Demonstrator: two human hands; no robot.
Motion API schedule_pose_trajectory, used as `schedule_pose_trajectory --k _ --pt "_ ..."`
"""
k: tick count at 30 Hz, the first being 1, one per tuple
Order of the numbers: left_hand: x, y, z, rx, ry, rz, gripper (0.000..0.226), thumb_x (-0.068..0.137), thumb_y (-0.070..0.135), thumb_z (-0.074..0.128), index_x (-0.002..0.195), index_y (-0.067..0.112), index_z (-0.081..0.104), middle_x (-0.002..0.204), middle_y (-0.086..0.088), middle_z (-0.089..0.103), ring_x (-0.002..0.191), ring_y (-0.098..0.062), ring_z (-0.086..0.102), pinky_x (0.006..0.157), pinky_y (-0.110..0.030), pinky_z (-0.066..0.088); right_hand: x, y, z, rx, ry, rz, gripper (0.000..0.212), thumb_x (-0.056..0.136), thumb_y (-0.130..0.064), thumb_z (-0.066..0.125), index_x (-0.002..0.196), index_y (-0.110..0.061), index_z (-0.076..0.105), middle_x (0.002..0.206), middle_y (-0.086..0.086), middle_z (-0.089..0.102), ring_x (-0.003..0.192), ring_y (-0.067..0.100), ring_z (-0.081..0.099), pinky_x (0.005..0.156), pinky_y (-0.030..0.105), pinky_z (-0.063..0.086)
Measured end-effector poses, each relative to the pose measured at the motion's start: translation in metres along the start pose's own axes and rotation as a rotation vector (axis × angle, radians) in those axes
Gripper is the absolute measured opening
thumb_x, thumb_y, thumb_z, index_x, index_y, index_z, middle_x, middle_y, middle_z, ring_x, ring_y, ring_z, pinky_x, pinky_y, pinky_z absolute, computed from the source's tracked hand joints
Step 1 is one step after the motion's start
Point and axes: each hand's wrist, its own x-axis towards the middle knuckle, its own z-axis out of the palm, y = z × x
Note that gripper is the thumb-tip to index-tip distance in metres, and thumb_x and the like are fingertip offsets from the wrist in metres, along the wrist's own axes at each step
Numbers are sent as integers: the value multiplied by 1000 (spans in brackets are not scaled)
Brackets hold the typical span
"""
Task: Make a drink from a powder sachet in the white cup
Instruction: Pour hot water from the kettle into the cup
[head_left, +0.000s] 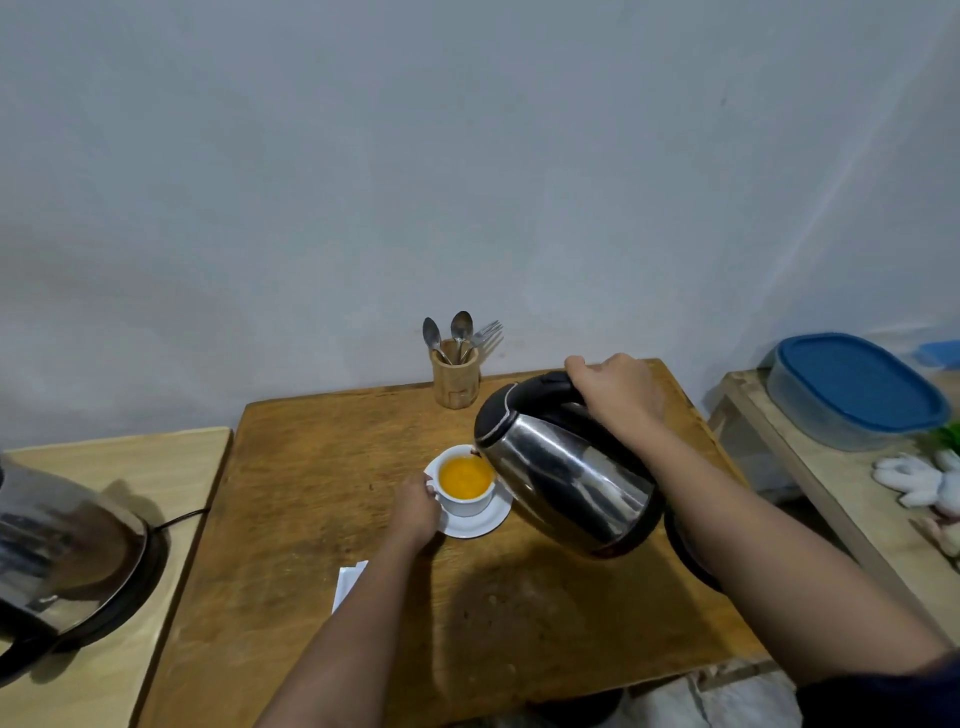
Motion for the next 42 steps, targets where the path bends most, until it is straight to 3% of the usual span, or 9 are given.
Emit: schedule_pose_trajectory --k 8,10,14,18,22,26,31,36,42 --pt "-5 1 8 -7 48 28 39 88 1 46 127 3 49 134 -20 48 120 -35 48 100 -44 43 -6 52 -34 395 131 351 61 56 -61 41 65 -5 64 70 19 67 69 38 63 67 43 51" --pt "-8 3 11 -24 76 8 41 89 2 46 130 3 47 137 -20 45 124 -35 46 101 -44 42 -9 71 -43 474 220 414 66 55 -61 43 75 -3 66 81 23 69 75 39 64 65 43 47" --pt "-9 4 18 -55 165 1 40 89 1 44 129 -3 47 136 -23 45 124 -38 44 101 -46 40 -29 93 -69 554 423 516 41 78 -47 48 64 -10 58 79 16 61 77 31 57 69 40 40" --pt "-11 6 24 -104 206 -15 38 90 1 44 127 -4 47 135 -23 46 123 -38 44 101 -47 40 -47 122 -81 626 628 663 34 83 -41 48 64 -13 55 81 10 60 78 28 56 73 38 43" --pt "-10 5 25 -125 221 -9 35 92 4 42 125 -4 48 132 -24 47 121 -38 47 100 -48 41 -60 148 -84 700 774 780 34 83 -41 46 78 -10 57 88 9 60 80 25 54 73 37 41" --pt "-9 2 27 -147 227 -4 34 94 9 40 126 -2 48 133 -22 47 121 -37 47 100 -47 41 -69 167 -86 633 867 813 43 89 -35 42 95 1 64 91 9 57 83 24 50 62 23 27" --pt "-10 2 30 -146 226 -2 34 94 11 42 127 1 46 134 -20 45 120 -36 48 98 -47 43 -76 176 -81 841 951 891 32 87 -37 48 85 -7 59 87 5 58 81 21 54 64 29 36" --pt "-10 1 33 -130 235 14 32 94 10 43 125 1 46 132 -19 45 119 -35 48 98 -47 43 -76 188 -78 847 968 815 37 89 -31 47 57 -14 48 61 0 49 55 11 44 36 11 31" --pt "-7 -4 35 -100 242 53 30 94 9 39 121 -1 46 128 -20 45 115 -37 49 96 -48 43 -86 210 -70 893 974 820 38 89 -24 43 52 -17 37 56 -3 38 50 10 34 49 25 28"
